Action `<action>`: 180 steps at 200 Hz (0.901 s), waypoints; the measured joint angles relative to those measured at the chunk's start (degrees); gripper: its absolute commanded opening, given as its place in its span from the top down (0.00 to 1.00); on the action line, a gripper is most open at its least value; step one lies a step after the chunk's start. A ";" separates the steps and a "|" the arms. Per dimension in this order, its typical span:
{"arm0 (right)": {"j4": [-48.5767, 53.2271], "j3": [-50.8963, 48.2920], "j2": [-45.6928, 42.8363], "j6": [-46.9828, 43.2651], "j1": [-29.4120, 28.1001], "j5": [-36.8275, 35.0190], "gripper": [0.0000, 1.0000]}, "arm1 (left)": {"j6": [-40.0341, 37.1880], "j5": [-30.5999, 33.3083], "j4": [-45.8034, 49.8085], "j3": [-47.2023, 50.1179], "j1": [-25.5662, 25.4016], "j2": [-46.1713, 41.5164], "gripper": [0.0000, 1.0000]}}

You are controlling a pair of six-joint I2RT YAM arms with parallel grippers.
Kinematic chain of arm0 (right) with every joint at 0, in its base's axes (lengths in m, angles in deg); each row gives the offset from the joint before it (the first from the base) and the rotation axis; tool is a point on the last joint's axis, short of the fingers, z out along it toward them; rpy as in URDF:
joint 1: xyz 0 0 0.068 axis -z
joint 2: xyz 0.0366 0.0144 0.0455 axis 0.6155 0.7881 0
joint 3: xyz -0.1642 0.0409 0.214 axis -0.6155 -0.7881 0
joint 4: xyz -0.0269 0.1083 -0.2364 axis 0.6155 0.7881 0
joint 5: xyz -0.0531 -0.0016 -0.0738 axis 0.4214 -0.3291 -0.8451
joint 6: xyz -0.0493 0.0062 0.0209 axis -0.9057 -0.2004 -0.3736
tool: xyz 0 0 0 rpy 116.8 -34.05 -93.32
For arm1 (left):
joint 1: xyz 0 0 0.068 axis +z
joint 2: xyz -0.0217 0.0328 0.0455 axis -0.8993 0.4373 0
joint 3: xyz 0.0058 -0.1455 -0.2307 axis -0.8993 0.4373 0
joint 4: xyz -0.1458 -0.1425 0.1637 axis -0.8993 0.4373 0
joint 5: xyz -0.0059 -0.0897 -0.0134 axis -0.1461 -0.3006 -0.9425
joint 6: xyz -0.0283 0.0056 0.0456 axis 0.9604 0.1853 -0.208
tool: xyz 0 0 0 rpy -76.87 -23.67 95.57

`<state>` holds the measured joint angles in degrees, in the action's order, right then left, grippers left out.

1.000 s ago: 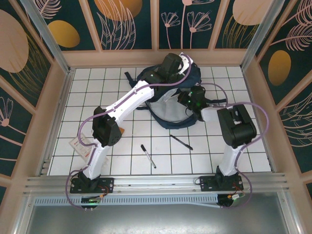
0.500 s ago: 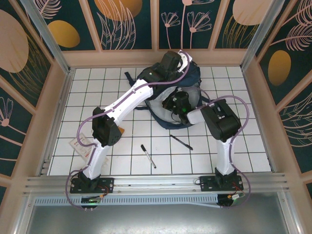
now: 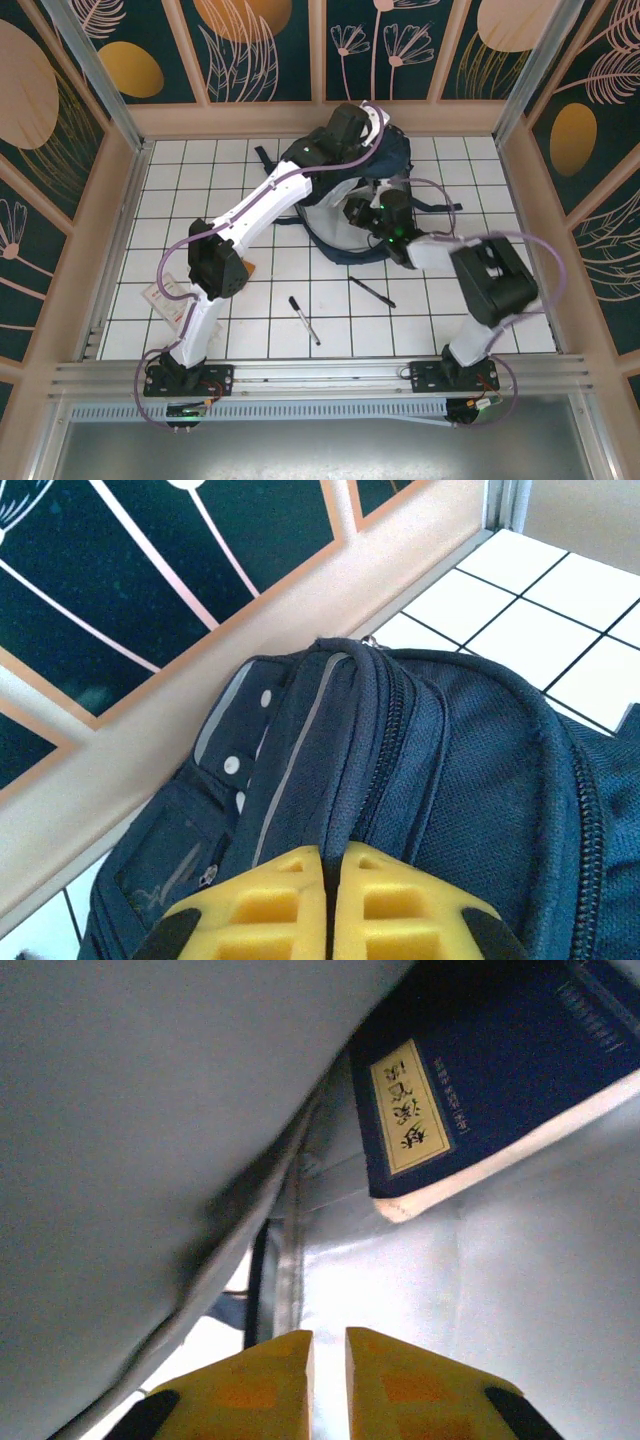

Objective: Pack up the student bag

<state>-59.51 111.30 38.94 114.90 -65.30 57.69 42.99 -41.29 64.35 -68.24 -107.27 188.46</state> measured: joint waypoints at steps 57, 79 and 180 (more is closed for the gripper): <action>24.28 -7.98 -26.03 -2.97 -0.87 -0.55 0.78 | 6.21 -4.31 8.52 -5.03 1.49 -1.18 0.48; 33.42 -6.75 -30.69 -5.07 -0.63 -0.46 0.75 | 9.55 -6.84 11.56 1.86 3.54 -5.55 0.41; 39.60 6.45 -4.17 -11.87 -0.04 3.06 0.72 | 24.96 -12.90 1.57 30.53 25.35 -3.76 0.34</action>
<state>-19.91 117.75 34.77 103.03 -65.34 60.75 67.95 -54.19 65.93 -37.71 -81.92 184.70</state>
